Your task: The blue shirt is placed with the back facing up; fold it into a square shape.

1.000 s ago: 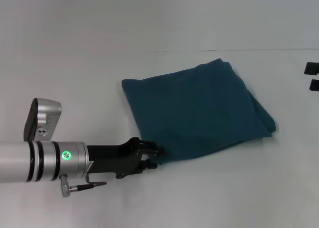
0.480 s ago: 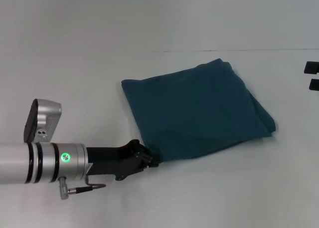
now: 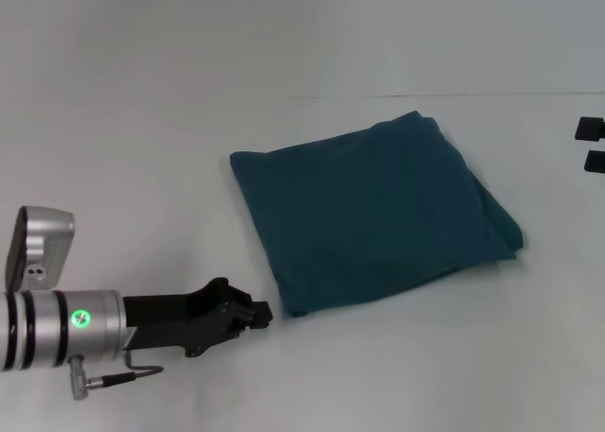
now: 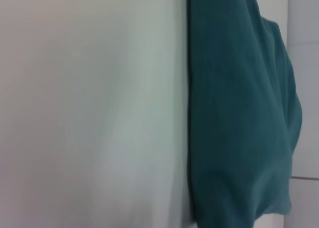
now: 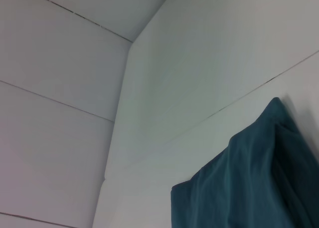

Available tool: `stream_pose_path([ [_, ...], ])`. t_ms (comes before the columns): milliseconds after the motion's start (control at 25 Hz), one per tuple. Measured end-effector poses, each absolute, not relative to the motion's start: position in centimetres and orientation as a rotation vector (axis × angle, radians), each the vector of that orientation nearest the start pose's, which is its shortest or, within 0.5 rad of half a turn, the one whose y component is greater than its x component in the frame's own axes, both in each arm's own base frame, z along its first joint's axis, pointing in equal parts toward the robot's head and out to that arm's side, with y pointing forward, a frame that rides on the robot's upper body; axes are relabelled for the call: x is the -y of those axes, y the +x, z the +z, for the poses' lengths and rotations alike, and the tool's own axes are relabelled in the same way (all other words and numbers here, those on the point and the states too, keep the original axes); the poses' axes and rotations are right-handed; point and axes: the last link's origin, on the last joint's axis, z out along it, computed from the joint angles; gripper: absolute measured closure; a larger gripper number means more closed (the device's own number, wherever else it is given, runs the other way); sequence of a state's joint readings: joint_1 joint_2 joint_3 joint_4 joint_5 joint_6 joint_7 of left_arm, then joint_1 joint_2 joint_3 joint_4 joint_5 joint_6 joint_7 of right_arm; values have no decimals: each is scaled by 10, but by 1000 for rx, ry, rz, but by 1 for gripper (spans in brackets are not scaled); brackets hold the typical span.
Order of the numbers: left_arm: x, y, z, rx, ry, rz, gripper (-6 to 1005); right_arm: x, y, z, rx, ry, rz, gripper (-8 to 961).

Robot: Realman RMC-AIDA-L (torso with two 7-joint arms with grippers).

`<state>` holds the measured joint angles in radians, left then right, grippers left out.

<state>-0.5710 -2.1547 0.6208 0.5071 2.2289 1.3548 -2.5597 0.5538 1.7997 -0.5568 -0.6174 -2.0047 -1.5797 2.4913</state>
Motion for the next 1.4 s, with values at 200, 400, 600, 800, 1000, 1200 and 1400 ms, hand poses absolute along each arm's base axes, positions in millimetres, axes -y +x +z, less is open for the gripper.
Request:
stream_pose_path([
  [200,-315,-278,-62,-2338,1986,634,946,-362,303,127,-1938,-2027,859,252],
  [400,-318,-274,-63,-2298,2029,656,929,-361,303,127,-1939,-2028,858,252],
  [600,-320,-273,-69,-2322,2023,647,884,-360,305,127,-1943,-2023,857,252],
  [800,-323,-270,-75,-2335,2015,643,578,-360,304,127,-1942,-2023,857,252],
  [1000,-326,-266,-85,-2346,2011,631,458,-360,304,127,-1942,-2028,857,252],
  [1200,-331,-263,-90,-2358,2012,627,296,-359,304,126,-1945,-2028,857,252],
  [1400,-333,-264,-90,-2384,1999,636,222,-357,306,126,-1952,-2021,857,252],
])
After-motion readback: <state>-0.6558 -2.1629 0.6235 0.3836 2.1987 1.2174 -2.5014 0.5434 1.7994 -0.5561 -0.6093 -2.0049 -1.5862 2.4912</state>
